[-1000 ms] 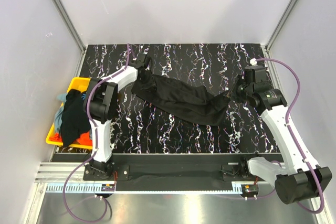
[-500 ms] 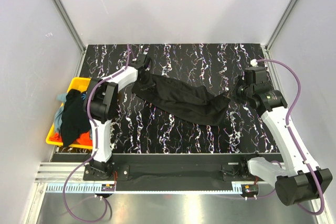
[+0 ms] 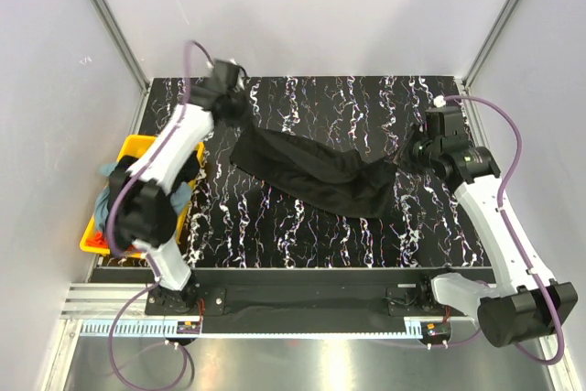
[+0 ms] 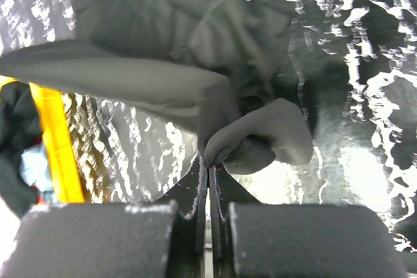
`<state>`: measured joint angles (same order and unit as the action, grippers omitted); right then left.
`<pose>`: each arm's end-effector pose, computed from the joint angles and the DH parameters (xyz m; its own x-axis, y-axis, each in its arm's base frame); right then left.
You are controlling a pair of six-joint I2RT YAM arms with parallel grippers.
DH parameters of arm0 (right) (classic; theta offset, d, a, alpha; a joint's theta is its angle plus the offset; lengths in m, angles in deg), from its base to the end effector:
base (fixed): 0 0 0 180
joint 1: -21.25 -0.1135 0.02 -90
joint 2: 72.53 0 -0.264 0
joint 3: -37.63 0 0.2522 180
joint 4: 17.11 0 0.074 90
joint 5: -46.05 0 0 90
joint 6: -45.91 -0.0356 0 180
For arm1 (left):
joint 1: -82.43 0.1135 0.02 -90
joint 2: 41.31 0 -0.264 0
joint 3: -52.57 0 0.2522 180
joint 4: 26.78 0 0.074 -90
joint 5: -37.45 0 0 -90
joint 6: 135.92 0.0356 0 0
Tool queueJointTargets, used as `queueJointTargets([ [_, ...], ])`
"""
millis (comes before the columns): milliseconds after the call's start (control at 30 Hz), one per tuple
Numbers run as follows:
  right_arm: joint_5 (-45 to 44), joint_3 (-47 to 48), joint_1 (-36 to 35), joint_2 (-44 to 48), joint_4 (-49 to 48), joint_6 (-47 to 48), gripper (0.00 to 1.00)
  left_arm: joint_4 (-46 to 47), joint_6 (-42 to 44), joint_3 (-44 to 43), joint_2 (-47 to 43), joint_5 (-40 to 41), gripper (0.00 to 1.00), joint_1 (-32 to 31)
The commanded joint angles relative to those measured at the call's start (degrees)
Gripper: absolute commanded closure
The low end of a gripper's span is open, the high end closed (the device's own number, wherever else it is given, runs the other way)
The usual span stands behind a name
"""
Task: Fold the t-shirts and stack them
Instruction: Flatten the tshirt out
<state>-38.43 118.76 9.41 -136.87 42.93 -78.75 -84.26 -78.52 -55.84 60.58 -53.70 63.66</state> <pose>0.2213 0.0499 0.3493 -0.7067 0.4302 -0.5616 0.1570 0.8694 0.4684 0.3728 -0.1275 0.3154 -0.7993 -0.2973 -0.5222 -0.1151 0.9287 -0.3525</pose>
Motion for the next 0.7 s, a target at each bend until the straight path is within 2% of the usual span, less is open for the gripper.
queueJointTargets([
  [0, 8.8, 5.0, 0.0, 1.2, 0.5, 3.2, 1.00, -5.4, 3.2, -6.5, -10.8, 4.7, 1.00, 2.7],
  [33, 13.9, 6.1, 0.0, 1.4, 1.3, 4.1, 1.00, -6.1, 3.6, -7.4, -11.5, 4.8, 1.00, 4.6],
  [133, 21.3, 9.0, 0.0, 2.7, 3.6, 6.1, 1.00, -6.7, 4.3, -9.6, -11.5, 1.5, 1.00, 9.6],
  [167, 26.8, 9.4, 0.0, 3.2, 3.6, 6.6, 1.00, -7.3, 4.3, -10.5, -11.1, -0.2, 1.00, 10.7],
  [300, 35.2, 8.6, 0.0, 7.3, 3.1, 7.5, 1.00, -9.1, 3.8, -14.1, -10.6, -3.5, 1.00, 13.7],
  [400, 48.2, 7.4, 0.0, 9.7, -0.1, 7.9, 1.00, -9.1, 2.8, -16.0, -9.7, -6.1, 1.00, 14.8],
  [567, 53.9, 7.8, 0.0, 12.0, -8.9, 0.7, 1.00, -9.9, 3.0, -17.3, -9.1, -7.6, 1.00, 15.5],
  [667, 54.0, 9.8, 0.0, 10.7, -9.5, -2.1, 1.00, -10.0, 3.8, -15.9, -9.3, -6.9, 1.00, 16.2],
])
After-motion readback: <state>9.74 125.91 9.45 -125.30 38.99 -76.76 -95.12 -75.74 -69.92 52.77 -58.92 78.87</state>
